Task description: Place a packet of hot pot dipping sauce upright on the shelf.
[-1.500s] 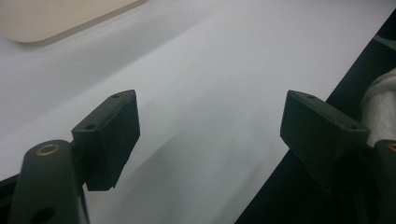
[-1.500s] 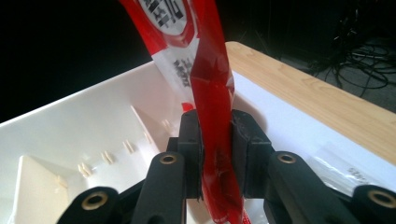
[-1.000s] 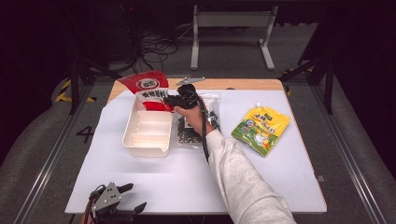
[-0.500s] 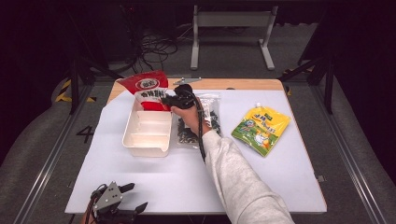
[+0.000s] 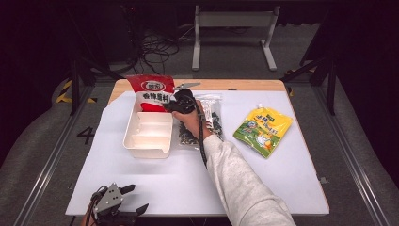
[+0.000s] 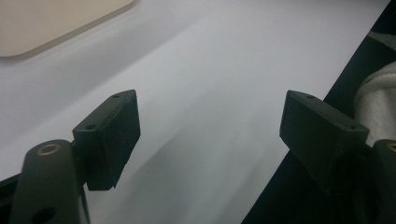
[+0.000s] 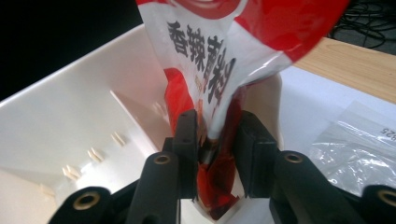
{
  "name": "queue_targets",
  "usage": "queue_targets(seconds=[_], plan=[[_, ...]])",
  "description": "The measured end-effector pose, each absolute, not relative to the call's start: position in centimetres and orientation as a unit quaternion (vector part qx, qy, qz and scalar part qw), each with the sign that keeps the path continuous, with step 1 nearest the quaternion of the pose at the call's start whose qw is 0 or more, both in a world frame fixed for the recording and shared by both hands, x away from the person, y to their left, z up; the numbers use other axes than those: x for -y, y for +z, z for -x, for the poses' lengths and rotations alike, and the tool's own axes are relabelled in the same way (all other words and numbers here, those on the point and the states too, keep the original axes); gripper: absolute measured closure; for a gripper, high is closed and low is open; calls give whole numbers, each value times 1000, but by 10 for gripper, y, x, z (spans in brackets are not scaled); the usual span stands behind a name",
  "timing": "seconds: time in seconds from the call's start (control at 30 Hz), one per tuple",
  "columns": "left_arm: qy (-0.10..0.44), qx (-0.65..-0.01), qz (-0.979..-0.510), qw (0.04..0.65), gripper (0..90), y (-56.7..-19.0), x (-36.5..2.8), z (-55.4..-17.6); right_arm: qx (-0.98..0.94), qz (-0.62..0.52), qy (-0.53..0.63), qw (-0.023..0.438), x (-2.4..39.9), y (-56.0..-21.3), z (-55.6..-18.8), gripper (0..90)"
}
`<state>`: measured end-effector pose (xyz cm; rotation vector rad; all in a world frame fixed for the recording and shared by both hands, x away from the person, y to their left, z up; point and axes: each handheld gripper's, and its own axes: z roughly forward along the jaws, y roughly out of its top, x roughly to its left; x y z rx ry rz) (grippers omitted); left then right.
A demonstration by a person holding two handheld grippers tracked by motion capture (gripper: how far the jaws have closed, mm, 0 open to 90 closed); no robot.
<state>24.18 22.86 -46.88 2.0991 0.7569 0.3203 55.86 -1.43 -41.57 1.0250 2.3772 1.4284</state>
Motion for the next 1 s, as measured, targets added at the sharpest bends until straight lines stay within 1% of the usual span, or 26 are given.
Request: queue_targets(seconds=[0.17,0.33,0.4,0.47,0.7,0.77,0.93,1.0], plan=[[131,-305,-841,428,210,-468,-229,-242,-809,-330,470,125,16,-411,-553,633],[136,-303,-842,425,210,-468,-227,-243,-816,-303,467,157,26,-399,-541,618],[137,-299,-843,424,211,-467,-227,-244,-816,-301,468,157,28,-397,-539,623],[137,-302,-841,427,212,-467,-226,-244,-820,-288,465,169,36,-391,-529,625],[137,-294,-847,420,215,-467,-221,-248,-822,-272,469,174,60,-383,-510,638],[139,-292,-848,420,216,-467,-219,-250,-819,-277,474,166,72,-380,-502,635],[137,-289,-851,417,219,-467,-216,-253,-822,-258,473,182,101,-378,-477,643],[135,-284,-854,415,222,-467,-213,-256,-821,-259,476,181,115,-378,-469,643]])
